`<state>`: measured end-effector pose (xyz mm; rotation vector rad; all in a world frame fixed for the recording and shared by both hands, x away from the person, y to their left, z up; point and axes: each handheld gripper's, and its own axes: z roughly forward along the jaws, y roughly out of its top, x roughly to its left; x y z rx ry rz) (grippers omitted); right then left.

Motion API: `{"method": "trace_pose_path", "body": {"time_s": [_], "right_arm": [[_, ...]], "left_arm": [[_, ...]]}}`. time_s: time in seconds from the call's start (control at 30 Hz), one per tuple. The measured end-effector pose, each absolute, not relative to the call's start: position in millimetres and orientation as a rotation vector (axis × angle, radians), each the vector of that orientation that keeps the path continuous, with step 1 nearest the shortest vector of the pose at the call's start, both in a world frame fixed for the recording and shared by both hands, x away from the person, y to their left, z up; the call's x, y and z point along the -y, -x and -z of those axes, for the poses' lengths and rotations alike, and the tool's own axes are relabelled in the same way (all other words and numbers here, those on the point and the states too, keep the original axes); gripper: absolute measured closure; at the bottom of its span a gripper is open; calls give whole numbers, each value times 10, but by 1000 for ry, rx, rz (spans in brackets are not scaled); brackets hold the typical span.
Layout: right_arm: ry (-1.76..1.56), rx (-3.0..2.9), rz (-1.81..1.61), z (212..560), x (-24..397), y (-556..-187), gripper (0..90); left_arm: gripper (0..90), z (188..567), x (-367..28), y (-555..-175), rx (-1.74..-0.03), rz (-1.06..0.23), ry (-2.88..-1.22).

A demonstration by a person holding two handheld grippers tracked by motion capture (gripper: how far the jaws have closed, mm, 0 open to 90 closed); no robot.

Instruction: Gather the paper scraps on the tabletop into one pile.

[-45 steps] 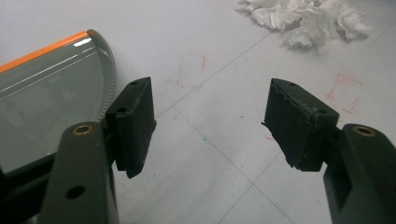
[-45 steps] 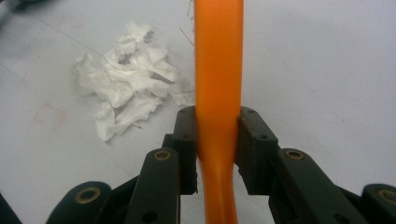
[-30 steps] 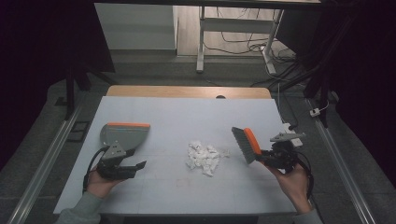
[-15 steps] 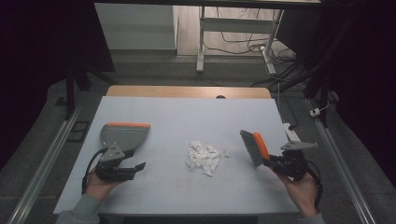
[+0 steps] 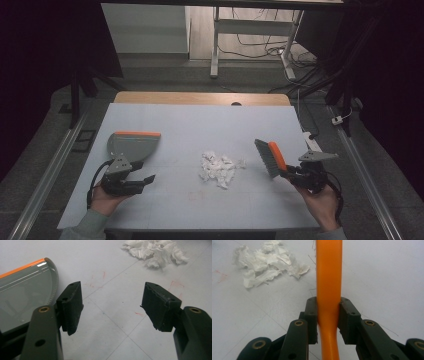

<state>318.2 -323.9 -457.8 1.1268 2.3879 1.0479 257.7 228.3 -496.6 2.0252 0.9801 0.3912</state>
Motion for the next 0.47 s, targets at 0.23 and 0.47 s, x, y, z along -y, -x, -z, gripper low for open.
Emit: {"method": "trace_pose_path", "body": {"time_s": [0.23,0.47], "right_arm": [[-1123,-2382,-1057,4562,3248,-3172,710],[-1110,-2382,-1061,4551,3235,-3164,710]], "left_arm": [[336,4965,-2285,-2576,-978,-391,-2024],[336,4963,-2283,-2573,-976,-391,-2023]]}}
